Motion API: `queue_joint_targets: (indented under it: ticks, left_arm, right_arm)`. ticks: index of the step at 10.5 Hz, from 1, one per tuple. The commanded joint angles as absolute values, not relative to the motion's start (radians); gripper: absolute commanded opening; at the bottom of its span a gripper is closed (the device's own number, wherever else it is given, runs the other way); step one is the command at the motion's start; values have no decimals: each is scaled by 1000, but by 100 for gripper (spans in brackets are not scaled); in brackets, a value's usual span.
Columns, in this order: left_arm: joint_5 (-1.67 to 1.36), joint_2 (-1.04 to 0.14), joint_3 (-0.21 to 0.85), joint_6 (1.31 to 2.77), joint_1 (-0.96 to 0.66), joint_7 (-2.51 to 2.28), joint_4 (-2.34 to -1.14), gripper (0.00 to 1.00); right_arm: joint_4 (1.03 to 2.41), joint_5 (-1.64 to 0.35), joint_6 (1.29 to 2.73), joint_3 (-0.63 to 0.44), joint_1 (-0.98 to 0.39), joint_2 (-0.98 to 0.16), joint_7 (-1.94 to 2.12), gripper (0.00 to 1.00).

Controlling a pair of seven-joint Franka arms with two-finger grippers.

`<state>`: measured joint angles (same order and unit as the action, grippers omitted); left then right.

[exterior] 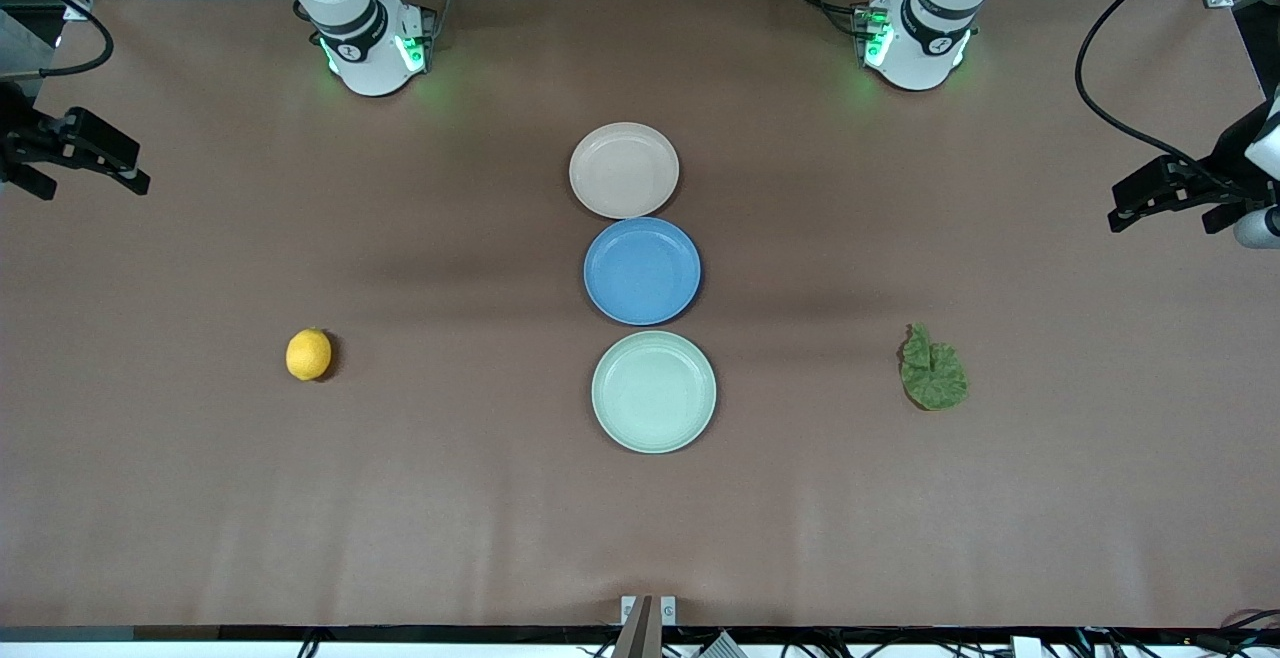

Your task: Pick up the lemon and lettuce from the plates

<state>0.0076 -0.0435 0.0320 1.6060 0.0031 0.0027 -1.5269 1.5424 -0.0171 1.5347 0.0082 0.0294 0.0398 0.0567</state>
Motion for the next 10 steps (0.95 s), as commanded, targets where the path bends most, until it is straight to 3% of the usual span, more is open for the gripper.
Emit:
queue_joint_targets:
  ticks: [1, 10]
  left_arm:
    - [32, -28, 35, 1611, 5, 26, -1505, 100]
    - [20, -25, 35, 1598, 8, 29, -1503, 100]
  right_arm:
    - [1529, -23, 1482, 26, 54, 41, 43, 100]
    - [1511, -6, 1485, 15, 48, 28, 51, 100]
